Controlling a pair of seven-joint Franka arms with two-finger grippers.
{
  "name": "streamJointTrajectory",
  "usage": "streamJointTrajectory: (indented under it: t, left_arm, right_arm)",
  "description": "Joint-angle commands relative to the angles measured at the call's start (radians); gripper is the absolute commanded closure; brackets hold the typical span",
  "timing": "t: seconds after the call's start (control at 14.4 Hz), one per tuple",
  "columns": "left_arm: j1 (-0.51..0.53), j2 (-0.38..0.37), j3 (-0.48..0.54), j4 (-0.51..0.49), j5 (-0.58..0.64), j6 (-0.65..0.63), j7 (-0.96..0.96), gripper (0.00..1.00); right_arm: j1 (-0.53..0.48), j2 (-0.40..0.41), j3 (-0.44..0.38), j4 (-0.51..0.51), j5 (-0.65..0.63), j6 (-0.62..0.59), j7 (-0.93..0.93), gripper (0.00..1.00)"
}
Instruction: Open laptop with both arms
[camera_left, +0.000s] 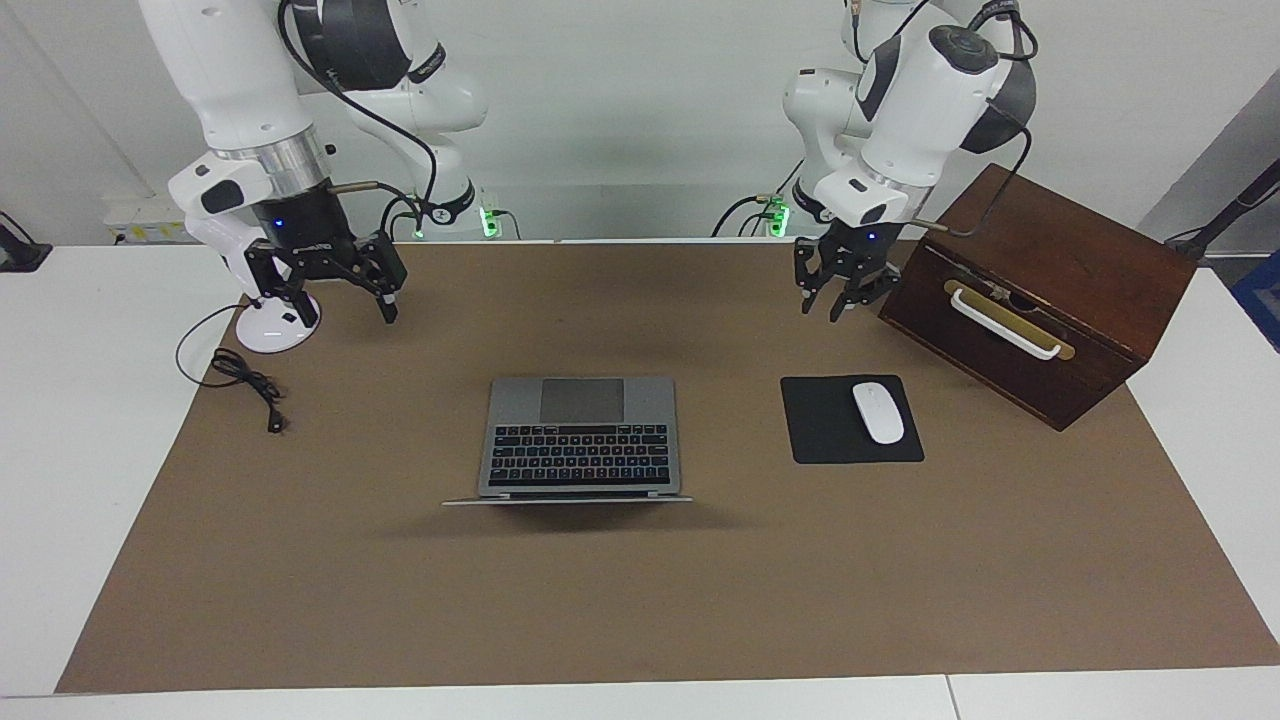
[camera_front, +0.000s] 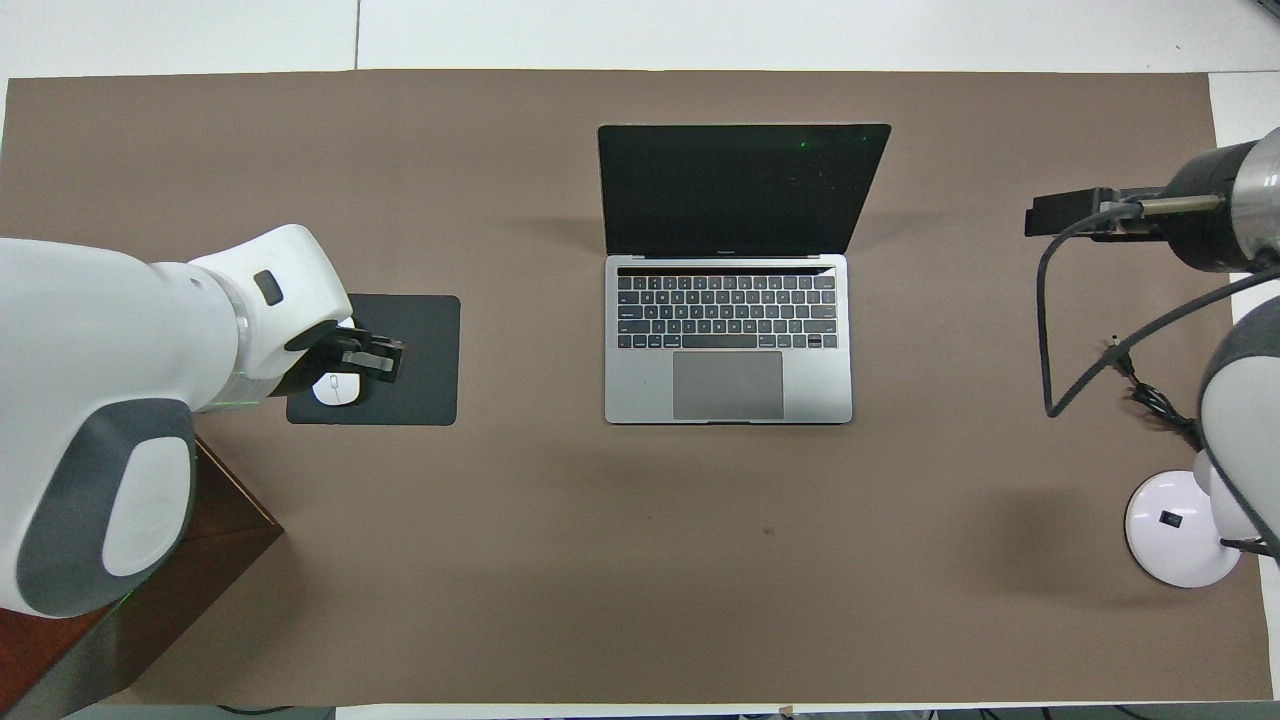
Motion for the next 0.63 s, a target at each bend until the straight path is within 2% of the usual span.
streamJointTrajectory:
  t: [0.0, 0.21, 0.56]
  left_arm:
    - [0.053, -0.028, -0.011, 0.012, 0.034, -0.075, 0.002, 0.0]
    - [0.131, -0.045, -0.011, 0.012, 0.036, -0.088, 0.003, 0.0]
    - [0.263, -0.047, -0.011, 0.021, 0.036, -0.076, 0.0, 0.0]
  right_arm:
    - [-0.024, 0.045, 0.01, 0.162, -0.039, -0.135, 0.021, 0.01]
    - [-0.03, 0.046, 0.014, 0.167, -0.099, -0.181, 0.022, 0.01]
    - [-0.067, 0.04, 0.01, 0.178, -0.082, -0.202, 0.008, 0.0]
